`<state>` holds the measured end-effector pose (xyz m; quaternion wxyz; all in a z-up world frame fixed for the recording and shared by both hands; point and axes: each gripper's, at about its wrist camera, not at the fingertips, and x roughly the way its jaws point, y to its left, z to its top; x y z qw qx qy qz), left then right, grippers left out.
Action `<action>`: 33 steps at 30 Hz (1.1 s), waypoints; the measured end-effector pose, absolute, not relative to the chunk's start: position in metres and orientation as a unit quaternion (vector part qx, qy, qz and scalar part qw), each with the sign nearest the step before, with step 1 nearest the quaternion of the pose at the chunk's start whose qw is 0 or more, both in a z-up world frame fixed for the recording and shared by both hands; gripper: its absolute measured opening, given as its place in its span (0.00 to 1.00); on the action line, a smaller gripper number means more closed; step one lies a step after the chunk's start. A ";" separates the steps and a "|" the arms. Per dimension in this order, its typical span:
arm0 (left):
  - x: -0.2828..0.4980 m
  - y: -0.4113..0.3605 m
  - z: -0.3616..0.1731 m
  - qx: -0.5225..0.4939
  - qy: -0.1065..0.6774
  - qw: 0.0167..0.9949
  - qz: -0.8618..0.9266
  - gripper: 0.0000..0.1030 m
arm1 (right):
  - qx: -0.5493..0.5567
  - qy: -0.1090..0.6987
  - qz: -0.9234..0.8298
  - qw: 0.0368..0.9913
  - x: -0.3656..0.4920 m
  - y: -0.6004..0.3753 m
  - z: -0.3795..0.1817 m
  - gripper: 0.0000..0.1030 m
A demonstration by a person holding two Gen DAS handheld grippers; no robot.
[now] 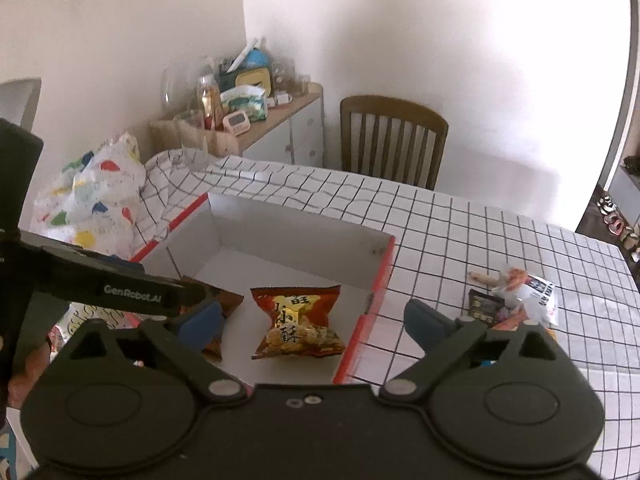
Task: Organize snacks
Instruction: 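Lower both bags into the box and open both grippers, then grasp the blue cookie packet with the left gripper while the right grasps the white-orange biscuit packet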
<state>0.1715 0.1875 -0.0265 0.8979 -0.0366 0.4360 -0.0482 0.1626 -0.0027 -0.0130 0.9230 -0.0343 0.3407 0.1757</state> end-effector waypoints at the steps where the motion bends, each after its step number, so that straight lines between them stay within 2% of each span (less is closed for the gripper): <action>1: 0.169 0.184 -0.025 -0.037 0.433 0.899 -0.053 0.76 | -0.032 0.337 0.175 0.925 0.160 -0.006 -0.011 0.98; 4: 0.162 0.171 -0.018 -0.032 0.422 0.904 -0.064 0.82 | -0.026 0.325 0.173 0.929 0.150 -0.018 -0.006 0.99; 9: 0.154 0.145 -0.009 -0.027 0.397 0.913 -0.086 0.86 | -0.020 0.313 0.165 0.935 0.134 -0.037 -0.002 1.00; 11: 0.151 0.132 -0.006 -0.024 0.389 0.916 -0.091 0.98 | -0.019 0.311 0.162 0.936 0.129 -0.047 -0.003 1.00; 12: 0.150 0.126 -0.005 -0.023 0.384 0.919 -0.091 1.00 | -0.020 0.311 0.161 0.937 0.126 -0.052 -0.004 1.00; 22: 0.159 0.056 -0.018 -0.033 0.386 0.913 -0.125 1.00 | -0.019 0.329 0.121 0.936 0.118 -0.126 -0.022 1.00; 33: 0.167 -0.021 -0.060 0.003 0.411 0.900 -0.147 1.00 | -0.017 0.356 0.064 0.932 0.143 -0.209 -0.044 0.99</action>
